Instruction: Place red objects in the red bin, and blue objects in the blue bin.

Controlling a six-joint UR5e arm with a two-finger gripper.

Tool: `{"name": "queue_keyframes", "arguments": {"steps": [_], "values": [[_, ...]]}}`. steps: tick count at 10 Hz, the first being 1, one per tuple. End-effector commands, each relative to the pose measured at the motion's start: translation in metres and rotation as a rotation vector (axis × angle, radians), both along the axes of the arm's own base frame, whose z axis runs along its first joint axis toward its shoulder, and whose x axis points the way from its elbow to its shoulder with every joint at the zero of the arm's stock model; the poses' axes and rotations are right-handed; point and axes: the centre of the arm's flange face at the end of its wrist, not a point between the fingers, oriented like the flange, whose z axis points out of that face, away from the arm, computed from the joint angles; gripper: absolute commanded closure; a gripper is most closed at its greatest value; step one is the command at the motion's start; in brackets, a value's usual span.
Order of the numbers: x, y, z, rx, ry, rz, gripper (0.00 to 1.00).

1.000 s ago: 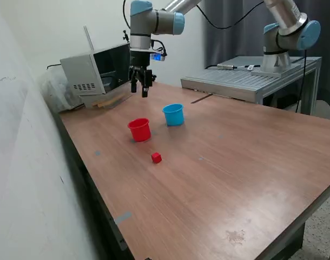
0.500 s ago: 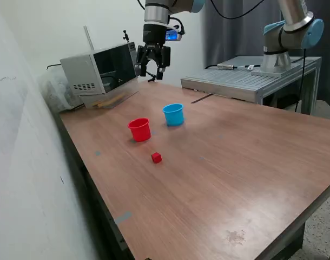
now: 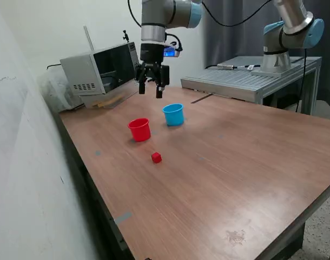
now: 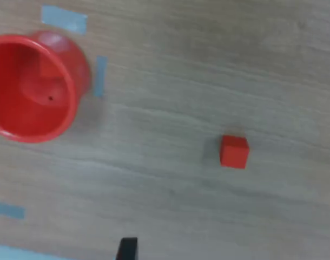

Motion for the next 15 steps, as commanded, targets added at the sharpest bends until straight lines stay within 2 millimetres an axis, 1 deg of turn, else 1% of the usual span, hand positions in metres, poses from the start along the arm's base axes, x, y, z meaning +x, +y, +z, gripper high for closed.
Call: {"name": "queue_keyframes", "arguments": {"steps": [1, 2, 3, 5, 6, 7, 8, 9, 11, 12, 14, 15], "values": [[-0.027, -0.012, -0.062, -0.003, -0.048, 0.017, 0.0], [-0.034, -0.013, -0.082, -0.005, -0.064, 0.016, 0.0], [-0.04, -0.014, -0.094, -0.007, -0.07, 0.012, 0.0], [-0.049, -0.016, -0.111, -0.008, -0.078, 0.013, 0.0], [-0.051, -0.037, -0.13, -0.008, -0.093, 0.039, 0.0], [-0.054, -0.037, -0.144, -0.009, -0.104, 0.038, 0.0], [-0.057, -0.042, -0.157, -0.013, -0.109, 0.029, 0.0], [-0.059, -0.042, -0.168, -0.015, -0.116, 0.023, 0.0], [-0.062, -0.042, -0.173, -0.017, -0.115, 0.017, 0.0], [-0.064, -0.042, -0.17, -0.016, -0.104, 0.017, 0.0], [-0.065, -0.04, -0.169, -0.016, -0.099, 0.014, 0.0], [-0.065, -0.04, -0.17, -0.016, -0.099, 0.014, 1.0]]}}
